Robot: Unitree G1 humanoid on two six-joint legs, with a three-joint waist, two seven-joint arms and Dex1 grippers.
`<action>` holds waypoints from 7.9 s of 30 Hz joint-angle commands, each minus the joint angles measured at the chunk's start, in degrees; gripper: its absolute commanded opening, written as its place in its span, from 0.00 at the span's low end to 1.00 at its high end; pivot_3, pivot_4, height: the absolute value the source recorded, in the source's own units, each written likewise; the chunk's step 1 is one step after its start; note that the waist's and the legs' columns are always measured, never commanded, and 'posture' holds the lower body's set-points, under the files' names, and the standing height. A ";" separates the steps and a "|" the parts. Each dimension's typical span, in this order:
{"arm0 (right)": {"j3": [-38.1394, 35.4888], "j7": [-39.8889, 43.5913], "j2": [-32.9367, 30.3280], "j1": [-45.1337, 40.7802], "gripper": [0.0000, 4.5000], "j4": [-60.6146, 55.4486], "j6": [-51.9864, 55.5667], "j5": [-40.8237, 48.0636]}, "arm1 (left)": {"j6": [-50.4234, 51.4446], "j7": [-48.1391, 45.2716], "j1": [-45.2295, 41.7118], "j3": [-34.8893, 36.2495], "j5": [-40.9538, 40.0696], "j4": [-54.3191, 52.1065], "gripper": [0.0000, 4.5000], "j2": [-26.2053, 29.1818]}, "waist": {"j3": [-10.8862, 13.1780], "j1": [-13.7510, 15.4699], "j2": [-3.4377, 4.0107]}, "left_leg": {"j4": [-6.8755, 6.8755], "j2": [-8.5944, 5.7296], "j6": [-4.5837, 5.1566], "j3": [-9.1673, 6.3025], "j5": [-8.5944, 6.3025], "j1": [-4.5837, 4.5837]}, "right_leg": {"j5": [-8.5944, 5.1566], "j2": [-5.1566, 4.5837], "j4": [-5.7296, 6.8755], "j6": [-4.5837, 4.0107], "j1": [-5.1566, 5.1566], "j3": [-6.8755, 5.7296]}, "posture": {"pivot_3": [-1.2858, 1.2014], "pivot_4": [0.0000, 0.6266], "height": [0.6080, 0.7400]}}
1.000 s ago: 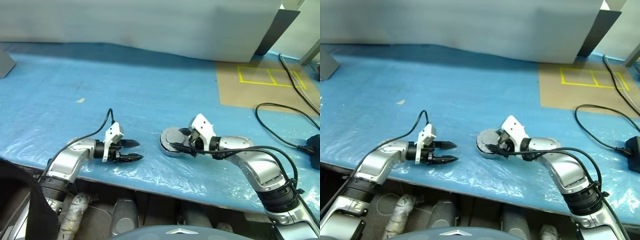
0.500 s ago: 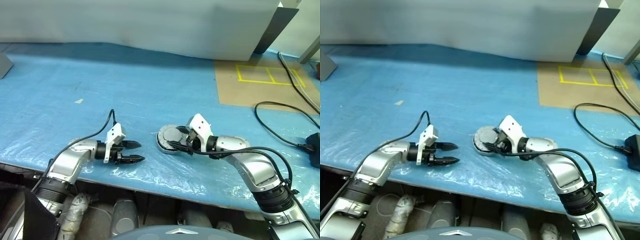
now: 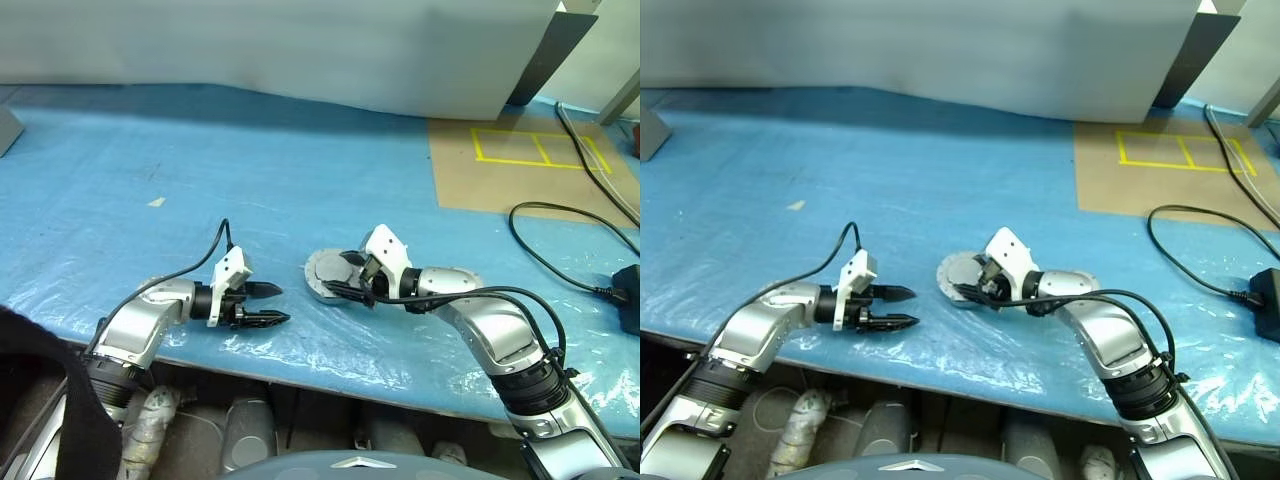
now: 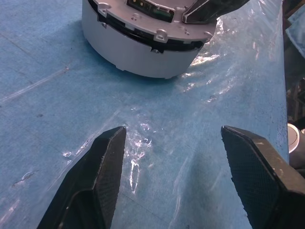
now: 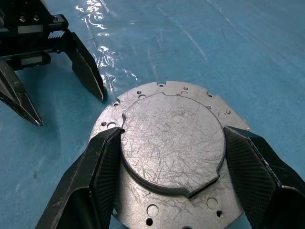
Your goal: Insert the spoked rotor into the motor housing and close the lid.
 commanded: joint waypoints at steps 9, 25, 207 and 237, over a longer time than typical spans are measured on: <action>1.36 0.84 -2.33 3.51 0.66 3.74 -4.80 -4.15 | 0.83 0.48 -1.31 -0.20 -1.32 -2.74 0.75 -0.74 | -0.01 0.72 -0.02 | 0.06 -0.01 0.01 0.00 0.00 0.14 | 0.00 -0.02 -0.01 0.00 0.20 0.01 | 0.52 0.24 1.00; 2.04 -0.14 -2.28 5.03 0.66 7.64 -5.58 -6.22 | 2.75 1.09 -4.20 -1.78 -2.10 -4.31 0.75 -2.71 | -0.03 0.87 -0.03 | 0.04 0.00 0.01 0.00 0.00 0.33 | -0.01 -0.02 -0.08 0.01 0.42 0.01 | 0.52 0.24 1.00; -28.22 -38.37 11.51 -4.77 0.30 5.39 26.49 84.39 | 27.05 28.79 -14.07 22.36 -40.80 3.62 1.00 -29.86 | -0.49 1.05 -0.26 | -0.39 -0.20 -0.30 -0.48 -0.14 -0.69 | 0.32 0.14 -0.73 0.75 -0.22 -0.17 | 0.52 0.24 1.00; -25.56 -39.17 11.17 -3.74 0.90 4.37 20.59 79.78 | 27.08 37.86 -18.71 24.47 -40.54 10.34 0.58 -32.44 | -0.49 1.24 -0.26 | 0.36 -0.16 -0.29 -1.11 -0.13 -1.10 | 0.34 0.05 -0.40 0.73 -0.03 -0.76 | 0.52 0.24 1.00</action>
